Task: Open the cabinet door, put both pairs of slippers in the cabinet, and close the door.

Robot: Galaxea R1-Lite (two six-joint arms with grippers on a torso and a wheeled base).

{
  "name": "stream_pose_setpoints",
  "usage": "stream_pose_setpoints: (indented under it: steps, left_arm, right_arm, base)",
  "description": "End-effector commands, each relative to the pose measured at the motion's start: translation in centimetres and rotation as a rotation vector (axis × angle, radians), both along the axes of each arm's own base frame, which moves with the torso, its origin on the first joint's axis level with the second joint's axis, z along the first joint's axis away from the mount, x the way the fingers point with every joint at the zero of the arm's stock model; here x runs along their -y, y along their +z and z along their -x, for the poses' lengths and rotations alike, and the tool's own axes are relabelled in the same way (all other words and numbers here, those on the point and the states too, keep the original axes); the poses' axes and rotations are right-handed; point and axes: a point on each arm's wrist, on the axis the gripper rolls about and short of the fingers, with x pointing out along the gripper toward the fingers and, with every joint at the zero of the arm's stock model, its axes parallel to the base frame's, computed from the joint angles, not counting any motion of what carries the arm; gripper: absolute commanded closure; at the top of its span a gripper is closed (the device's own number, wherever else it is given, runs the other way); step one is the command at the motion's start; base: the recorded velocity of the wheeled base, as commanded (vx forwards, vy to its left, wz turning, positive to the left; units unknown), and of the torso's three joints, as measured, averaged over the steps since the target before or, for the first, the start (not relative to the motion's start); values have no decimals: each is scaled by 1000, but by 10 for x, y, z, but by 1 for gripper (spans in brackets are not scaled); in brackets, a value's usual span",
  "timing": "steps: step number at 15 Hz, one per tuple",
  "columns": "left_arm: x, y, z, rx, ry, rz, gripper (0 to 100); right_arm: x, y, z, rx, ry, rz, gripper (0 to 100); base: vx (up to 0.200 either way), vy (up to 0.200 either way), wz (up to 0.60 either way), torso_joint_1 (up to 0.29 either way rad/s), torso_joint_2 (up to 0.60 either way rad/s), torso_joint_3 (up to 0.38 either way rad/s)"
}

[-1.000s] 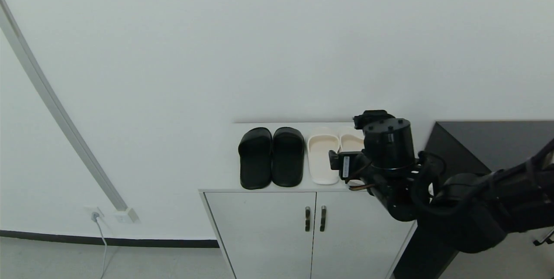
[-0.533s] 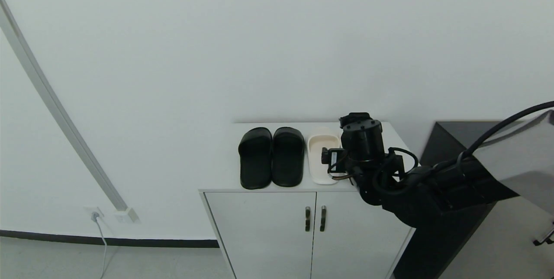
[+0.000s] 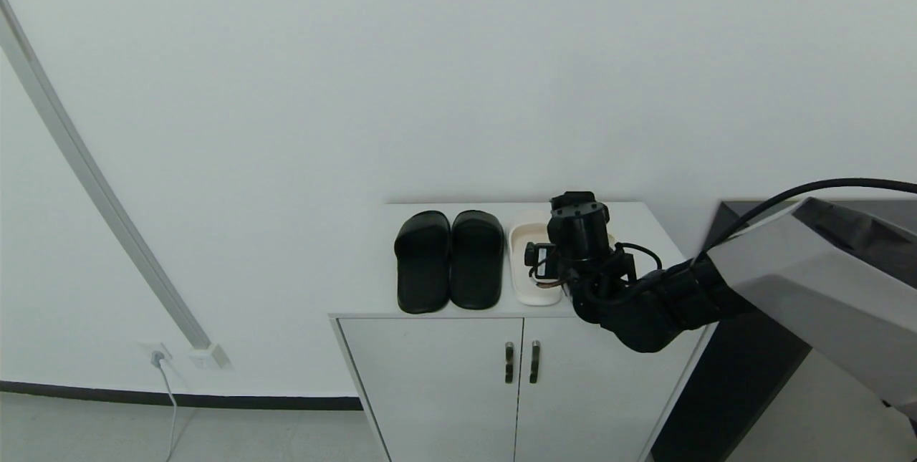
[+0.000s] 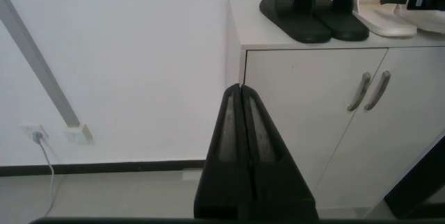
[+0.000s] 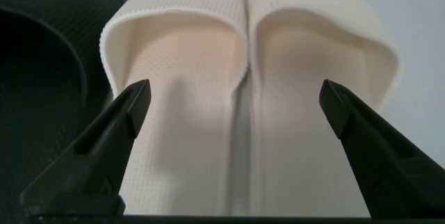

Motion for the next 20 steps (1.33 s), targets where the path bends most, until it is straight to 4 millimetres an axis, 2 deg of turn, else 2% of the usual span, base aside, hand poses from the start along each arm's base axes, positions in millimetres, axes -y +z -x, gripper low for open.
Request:
stream_pose_setpoints:
  steps: [1, 9, 12, 13, 20]
  left_arm:
    - [0, 0, 0, -1, 0, 1, 100]
    - [0, 0, 0, -1, 0, 1, 100]
    - [0, 0, 0, -1, 0, 1, 100]
    - [0, 0, 0, -1, 1, 1, 100]
    - [0, 0, 0, -1, 1, 4, 100]
  right_arm:
    - [1, -8, -14, -2, 2, -5, 0]
    - [17, -13, -54, 32, -18, 10, 0]
    - [17, -15, -57, 37, -16, 27, 0]
    - [17, -14, -58, 40, -14, 30, 100]
    - [16, -11, -57, 49, -10, 36, 100]
  base:
    - [0, 0, 0, 0, 0, 0]
    - [0, 0, 0, 0, 0, 0]
    - [0, 0, 0, 0, 0, 0]
    - [0, 0, 0, 0, 0, 0]
    - [0, 0, 0, 0, 0, 0]
